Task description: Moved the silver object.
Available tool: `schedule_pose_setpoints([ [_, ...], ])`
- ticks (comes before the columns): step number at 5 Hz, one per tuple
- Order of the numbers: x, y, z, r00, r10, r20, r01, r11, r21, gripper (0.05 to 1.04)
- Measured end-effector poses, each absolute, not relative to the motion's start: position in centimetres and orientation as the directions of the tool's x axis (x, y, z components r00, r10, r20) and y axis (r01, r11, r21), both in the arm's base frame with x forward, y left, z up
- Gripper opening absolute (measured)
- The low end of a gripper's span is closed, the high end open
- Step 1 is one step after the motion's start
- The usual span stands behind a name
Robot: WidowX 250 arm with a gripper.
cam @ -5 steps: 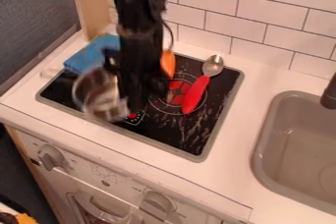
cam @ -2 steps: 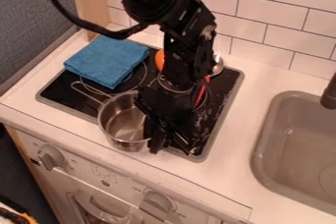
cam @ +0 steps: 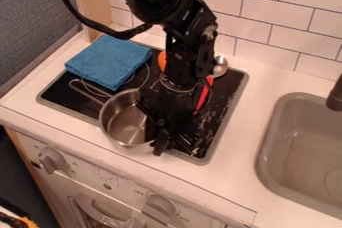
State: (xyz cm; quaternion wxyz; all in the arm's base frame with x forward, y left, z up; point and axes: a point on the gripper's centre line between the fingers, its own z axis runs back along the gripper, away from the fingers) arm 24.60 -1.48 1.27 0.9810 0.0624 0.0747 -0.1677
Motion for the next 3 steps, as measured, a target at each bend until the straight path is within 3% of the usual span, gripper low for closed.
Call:
schedule_pose_setpoints([
  [2, 24.9, -1.7, 5.8, 0.960, -0.271, -0.073, 0.272, 0.962, -0.004, 0.893],
  [3, 25.0, -1.3, 6.3, 0.971, -0.225, -0.080, 0.225, 0.974, -0.011, 1.011],
])
